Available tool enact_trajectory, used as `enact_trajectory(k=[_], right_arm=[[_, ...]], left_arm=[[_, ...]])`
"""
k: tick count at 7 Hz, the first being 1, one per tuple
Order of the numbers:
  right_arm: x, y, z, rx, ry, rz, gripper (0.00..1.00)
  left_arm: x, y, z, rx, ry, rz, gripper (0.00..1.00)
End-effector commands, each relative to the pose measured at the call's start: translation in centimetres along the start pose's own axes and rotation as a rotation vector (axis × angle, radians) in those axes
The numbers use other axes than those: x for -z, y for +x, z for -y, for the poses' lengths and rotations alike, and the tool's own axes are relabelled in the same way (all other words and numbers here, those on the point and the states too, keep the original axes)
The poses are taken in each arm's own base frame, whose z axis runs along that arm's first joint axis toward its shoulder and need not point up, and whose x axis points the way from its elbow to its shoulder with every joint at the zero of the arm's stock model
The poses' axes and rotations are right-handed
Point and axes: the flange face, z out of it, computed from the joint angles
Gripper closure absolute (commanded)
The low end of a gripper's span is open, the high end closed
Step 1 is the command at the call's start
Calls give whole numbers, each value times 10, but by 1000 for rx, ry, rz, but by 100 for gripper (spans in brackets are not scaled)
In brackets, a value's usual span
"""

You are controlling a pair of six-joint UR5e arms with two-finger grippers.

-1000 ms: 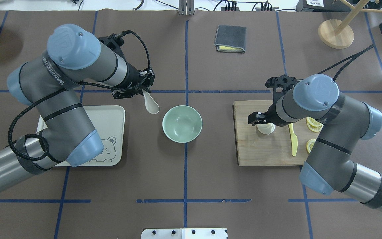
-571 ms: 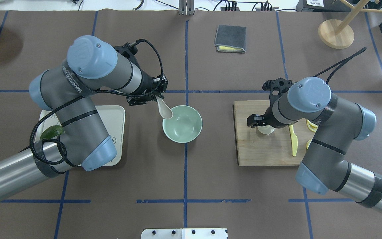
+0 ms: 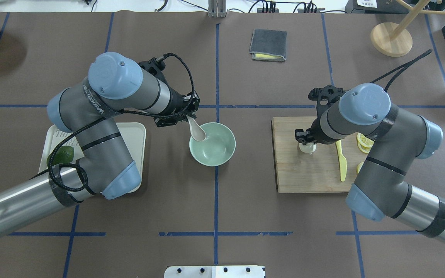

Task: Put spoon and bun in bowl

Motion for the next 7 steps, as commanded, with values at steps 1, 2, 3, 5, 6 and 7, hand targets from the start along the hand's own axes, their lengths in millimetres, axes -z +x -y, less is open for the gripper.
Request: enact_trajectory(k=[1,2,3,5,6,7], right_arm=[[21,-4,4,2,20,24,100],[26,-5,5,2,26,32,100],[28,-3,8,-2,30,32,100],[35,-6,11,-3,34,46,100],[42,-10,13,0,38,63,100],[57,-33,20,12,54,102,100]], left_arm=[[-16,8,-6,27,-13,-25,100],[-21,11,-12,21,14,-36,100],[-23,11,-16,15,9,-42,99],[-20,11,-19,-6,8,-45,0],[-13,12,-20,-17,8,-58,0],[-6,13,-14,-14,15,-59,0]])
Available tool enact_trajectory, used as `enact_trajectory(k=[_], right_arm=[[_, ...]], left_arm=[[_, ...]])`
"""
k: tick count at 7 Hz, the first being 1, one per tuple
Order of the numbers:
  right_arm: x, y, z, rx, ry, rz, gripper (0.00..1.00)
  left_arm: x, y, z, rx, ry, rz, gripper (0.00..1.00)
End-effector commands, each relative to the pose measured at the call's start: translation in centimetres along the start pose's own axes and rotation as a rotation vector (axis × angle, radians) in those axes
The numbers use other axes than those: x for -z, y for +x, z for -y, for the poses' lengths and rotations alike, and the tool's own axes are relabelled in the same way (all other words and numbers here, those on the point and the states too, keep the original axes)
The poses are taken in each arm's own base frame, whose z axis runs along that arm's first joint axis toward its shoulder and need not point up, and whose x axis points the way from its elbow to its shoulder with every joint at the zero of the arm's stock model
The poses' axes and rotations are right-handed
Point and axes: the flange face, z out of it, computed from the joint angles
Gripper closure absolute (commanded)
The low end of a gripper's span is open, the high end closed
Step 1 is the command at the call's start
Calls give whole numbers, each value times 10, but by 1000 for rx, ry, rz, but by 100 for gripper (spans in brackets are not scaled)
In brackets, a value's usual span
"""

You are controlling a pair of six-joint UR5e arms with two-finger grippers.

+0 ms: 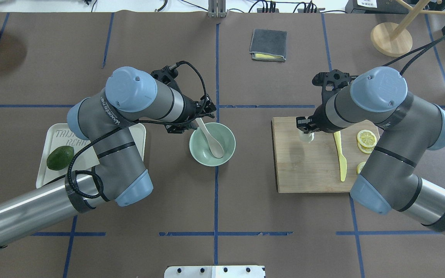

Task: Put spoon and bun in bowl

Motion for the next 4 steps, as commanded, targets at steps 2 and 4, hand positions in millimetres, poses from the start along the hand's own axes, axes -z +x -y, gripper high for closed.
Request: enact_trajectory(k=[2,4], right_arm=[[32,-71,19,25,42,103,100],[35,-118,34,44,52,142,100]], left_arm=[[44,2,36,-114,63,69,0],[86,-18,72,-244,90,182,0]])
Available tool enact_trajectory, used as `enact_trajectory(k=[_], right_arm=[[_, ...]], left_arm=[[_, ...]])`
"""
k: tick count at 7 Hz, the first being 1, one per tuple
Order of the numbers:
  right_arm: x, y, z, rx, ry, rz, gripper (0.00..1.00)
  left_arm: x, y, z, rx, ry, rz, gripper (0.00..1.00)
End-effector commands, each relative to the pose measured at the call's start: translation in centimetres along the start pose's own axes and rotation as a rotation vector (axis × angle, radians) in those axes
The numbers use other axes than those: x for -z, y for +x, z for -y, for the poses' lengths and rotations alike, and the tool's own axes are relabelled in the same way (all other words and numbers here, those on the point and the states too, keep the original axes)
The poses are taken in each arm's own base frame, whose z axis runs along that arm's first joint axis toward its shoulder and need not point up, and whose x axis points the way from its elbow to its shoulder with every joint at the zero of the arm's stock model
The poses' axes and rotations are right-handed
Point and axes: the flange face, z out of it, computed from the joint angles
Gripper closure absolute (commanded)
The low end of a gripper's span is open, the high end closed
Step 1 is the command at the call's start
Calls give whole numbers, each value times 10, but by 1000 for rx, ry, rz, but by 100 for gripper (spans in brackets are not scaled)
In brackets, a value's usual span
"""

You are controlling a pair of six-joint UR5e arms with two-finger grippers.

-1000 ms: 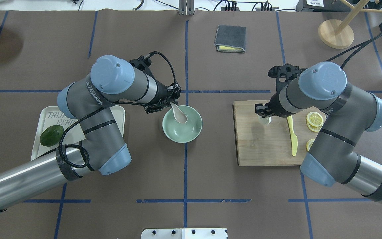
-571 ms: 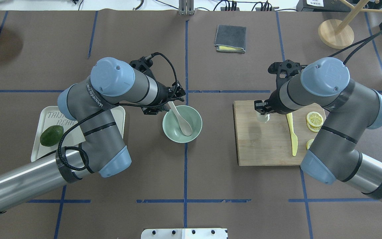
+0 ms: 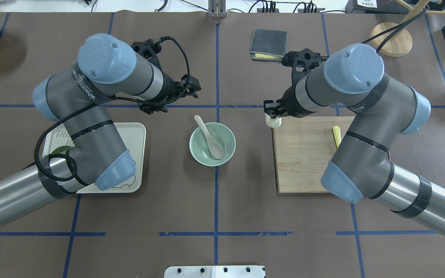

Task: Put spoon and bun in bowl

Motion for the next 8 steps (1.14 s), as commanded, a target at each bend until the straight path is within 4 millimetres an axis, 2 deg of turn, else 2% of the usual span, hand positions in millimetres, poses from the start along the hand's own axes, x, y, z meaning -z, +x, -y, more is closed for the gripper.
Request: enact_trajectory(k=[1,2,3,4,5,6,8], right_arm=[[-15,-64,10,-16,-10,38,100],[-34,-96,0,-46,-40,41,100],[-43,-118,-9,-31,-35,42,100],[-52,-131,-22,-19,-34,35,100],[-56,-138,-25,-21,-41,36,87],[-55,-140,-26,-38,-44,36,1],[-52,-141,-26,-80,-46,40,0]], left_arm=[[40,-46,42,-135,42,97,0],[55,-59,54,-185,47,119,0],[67,-73,64,-207,64,123,0],[72,-87,70,-244,69,136,0],[86,-109,89,-264,96,155,0],[98,-130,102,-305,88,176,0],[122,-167,139,-374,81,217,0]])
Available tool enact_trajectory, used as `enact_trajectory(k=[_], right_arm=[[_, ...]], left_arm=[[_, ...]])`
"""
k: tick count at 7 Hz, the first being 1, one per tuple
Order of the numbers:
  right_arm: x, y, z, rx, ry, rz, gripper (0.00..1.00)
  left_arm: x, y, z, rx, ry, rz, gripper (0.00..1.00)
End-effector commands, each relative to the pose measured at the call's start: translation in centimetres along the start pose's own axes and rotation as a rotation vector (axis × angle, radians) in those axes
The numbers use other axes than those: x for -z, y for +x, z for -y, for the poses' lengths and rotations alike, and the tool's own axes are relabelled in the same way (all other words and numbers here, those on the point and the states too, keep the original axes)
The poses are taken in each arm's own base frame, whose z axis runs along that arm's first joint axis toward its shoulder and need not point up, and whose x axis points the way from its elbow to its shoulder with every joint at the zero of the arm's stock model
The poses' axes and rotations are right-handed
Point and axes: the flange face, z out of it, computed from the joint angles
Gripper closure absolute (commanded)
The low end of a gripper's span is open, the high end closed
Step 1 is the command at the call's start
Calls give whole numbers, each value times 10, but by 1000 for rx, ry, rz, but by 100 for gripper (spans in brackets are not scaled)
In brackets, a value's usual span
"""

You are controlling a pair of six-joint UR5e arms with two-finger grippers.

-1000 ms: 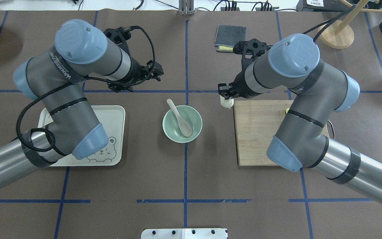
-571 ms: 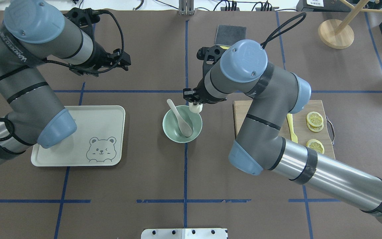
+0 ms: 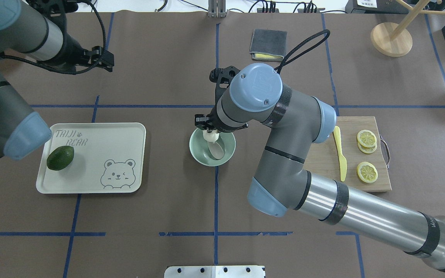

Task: Put spoon and bun in bowl

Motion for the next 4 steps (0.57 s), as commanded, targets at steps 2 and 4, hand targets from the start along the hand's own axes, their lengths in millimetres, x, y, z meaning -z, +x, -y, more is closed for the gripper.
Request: enact_trajectory(k=[2,4], right_arm=[[3,-2,-1,-28,-1,5,0],[9,3,1,-41,-2,-31,0]], left_arm=[[24,-106,27,-105,-19,42,0],[34,-182,33,-198,-29,100,0]])
